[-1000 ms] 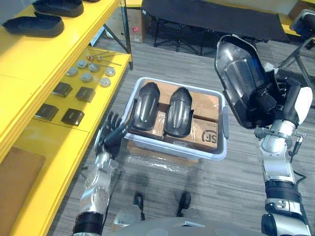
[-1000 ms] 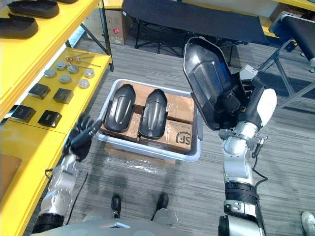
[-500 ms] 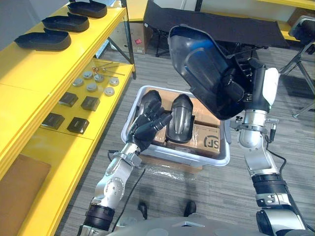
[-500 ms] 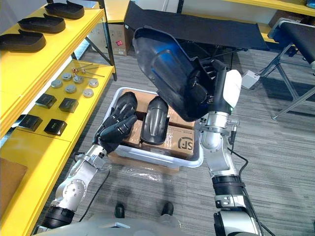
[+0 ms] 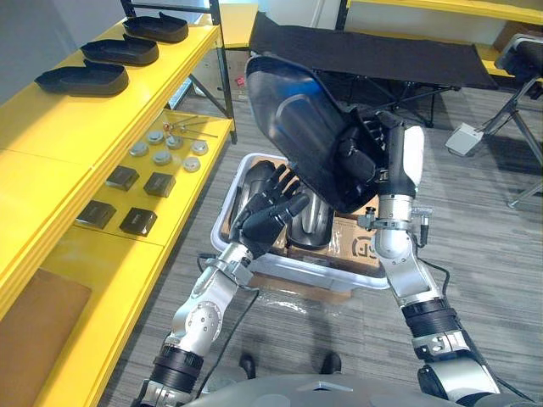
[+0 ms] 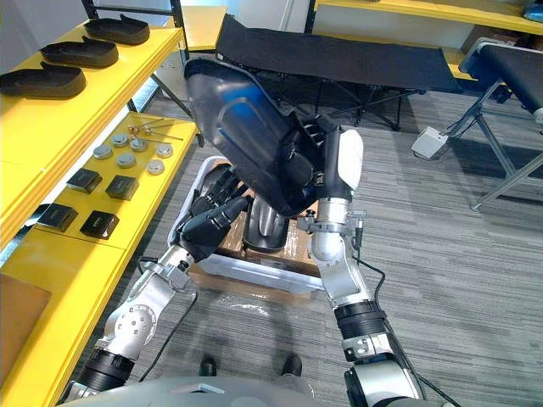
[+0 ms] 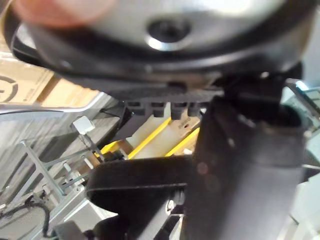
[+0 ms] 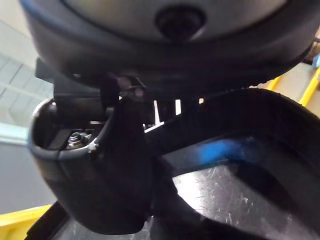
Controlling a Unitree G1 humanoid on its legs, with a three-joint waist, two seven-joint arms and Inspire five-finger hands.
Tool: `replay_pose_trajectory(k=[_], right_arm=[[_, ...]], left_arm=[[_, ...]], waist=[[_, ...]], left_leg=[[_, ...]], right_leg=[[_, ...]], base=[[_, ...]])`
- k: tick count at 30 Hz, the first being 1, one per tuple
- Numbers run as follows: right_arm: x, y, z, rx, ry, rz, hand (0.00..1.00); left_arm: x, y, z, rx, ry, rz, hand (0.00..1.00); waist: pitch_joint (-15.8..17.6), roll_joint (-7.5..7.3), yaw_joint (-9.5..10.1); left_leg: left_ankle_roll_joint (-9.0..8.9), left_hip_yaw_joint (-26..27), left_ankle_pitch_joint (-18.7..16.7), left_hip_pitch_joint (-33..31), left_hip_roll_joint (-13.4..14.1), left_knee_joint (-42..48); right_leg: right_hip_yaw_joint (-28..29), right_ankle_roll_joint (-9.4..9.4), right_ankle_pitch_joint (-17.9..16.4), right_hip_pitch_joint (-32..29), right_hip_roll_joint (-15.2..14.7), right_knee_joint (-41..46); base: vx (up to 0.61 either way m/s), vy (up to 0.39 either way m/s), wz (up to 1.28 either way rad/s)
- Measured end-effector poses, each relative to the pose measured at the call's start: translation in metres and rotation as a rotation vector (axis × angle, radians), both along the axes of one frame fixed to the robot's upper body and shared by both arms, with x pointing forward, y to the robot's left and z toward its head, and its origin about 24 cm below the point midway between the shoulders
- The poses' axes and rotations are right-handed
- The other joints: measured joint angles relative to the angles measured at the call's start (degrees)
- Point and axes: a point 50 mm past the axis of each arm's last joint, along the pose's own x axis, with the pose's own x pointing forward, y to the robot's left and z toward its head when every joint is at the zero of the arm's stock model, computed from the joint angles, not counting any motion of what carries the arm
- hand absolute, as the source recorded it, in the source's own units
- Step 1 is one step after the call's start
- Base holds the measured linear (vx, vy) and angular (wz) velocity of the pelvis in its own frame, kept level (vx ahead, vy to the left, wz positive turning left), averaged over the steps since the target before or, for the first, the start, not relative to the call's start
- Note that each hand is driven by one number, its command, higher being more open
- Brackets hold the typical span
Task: Walk over and take three plastic housings, then place them on the shelf
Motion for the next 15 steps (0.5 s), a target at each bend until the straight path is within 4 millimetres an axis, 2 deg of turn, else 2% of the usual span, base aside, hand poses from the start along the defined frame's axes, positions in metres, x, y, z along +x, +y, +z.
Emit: replay_pose_trajectory(k=[7, 15], right_arm=[[-0.006, 0.025, -0.026, -0.015, 0.081, 0.075, 0.0], [-0.01, 0.038, -0.028, -0.01, 0.07, 0.145, 0.0]], left_arm=[[-0.002, -0.008, 0.001, -0.003, -0.009, -0.041, 1.0], [-0.001, -0.008, 0.001, 0.055, -0.011, 0.013, 1.0]], waist=[[-1.3, -0.15, 0.15], [-2.0, -0.15, 0.13]], left_leg=[[0.06, -0.6, 0.1, 0.0, -0.2, -0.1], [0.0, -0.7, 0.2, 0.1, -0.2, -0.2]], right_leg=[[-0.8, 0.0, 0.0, 0.3, -0.1, 0.0], [-0.8, -0.03, 0.0, 0.3, -0.2, 0.0]], base=[[-0.01, -0.001, 0.03], [-0.03, -0.005, 0.0]])
